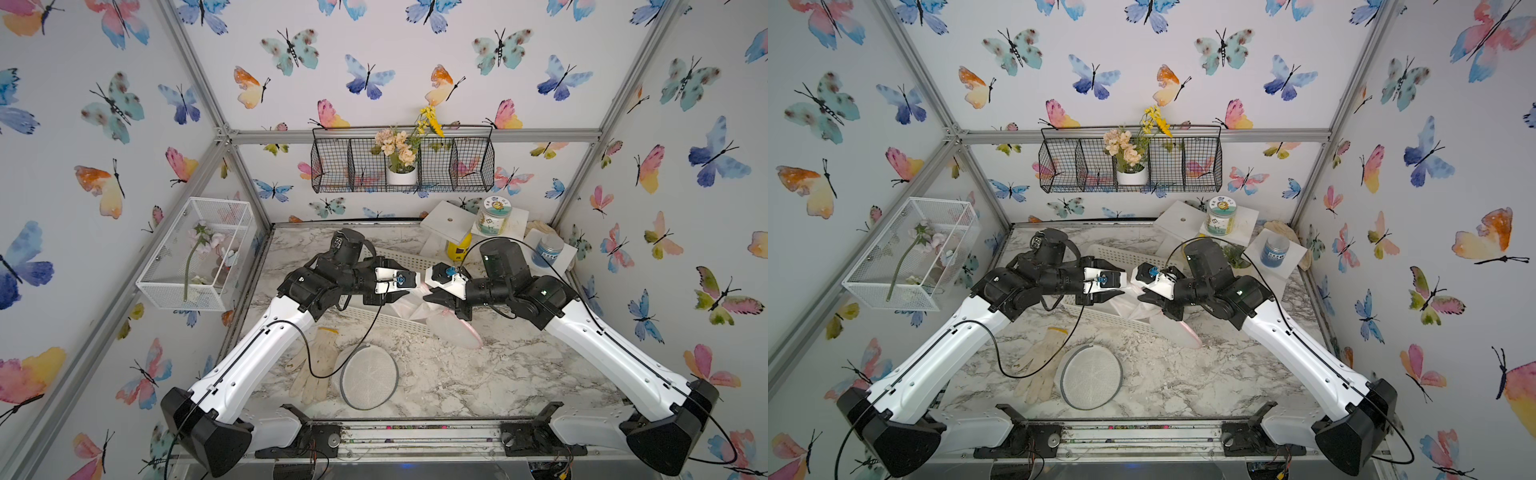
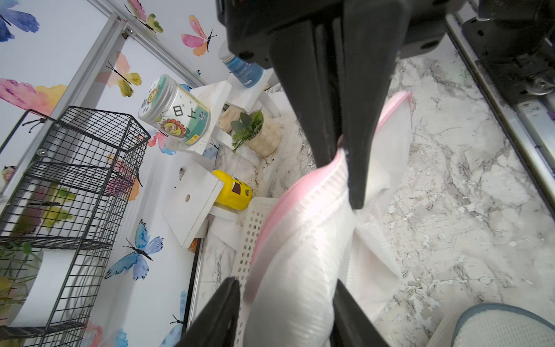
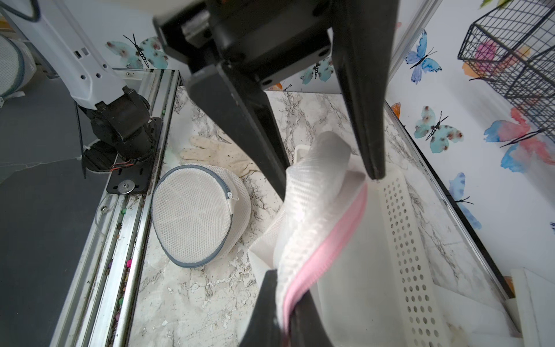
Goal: Turn the laundry bag inside out
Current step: Turn over the laundry bag.
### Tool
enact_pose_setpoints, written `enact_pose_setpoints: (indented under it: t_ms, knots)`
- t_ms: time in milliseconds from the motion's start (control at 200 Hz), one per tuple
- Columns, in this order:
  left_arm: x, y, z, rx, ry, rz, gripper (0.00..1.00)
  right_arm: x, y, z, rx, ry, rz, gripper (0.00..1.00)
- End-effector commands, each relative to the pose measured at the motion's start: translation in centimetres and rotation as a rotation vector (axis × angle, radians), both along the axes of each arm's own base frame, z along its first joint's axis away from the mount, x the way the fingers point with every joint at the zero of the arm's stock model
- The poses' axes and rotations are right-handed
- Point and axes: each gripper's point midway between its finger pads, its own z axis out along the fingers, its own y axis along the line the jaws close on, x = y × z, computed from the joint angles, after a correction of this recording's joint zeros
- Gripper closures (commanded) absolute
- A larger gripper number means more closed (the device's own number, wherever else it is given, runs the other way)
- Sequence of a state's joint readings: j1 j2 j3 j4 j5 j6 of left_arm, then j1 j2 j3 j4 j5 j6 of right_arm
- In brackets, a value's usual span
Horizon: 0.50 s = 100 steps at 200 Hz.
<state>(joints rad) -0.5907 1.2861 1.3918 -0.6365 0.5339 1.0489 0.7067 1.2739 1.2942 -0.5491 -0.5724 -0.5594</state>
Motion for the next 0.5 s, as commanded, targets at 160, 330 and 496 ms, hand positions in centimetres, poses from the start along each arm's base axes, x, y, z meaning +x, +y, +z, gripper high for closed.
enact_pose_setpoints:
  t_ms: [160, 330, 496]
  knots:
    - [-2.2, 0.0, -1.9, 0.006, 0.165, -0.065, 0.67, 0.5, 0.3, 1.5, 0.023, -0.08, 0.01, 0.98]
    - [-2.3, 0.1, -2.0, -0.005, 0.188, -0.061, 0.81, 0.9, 0.5, 2.0, 0.044, -0.086, -0.009, 0.96]
    - [-2.0, 0.5, -1.4, -0.035, 0.211, -0.031, 1.0, 2.4, 0.1, 2.1, 0.072, -0.028, -0.146, 0.7]
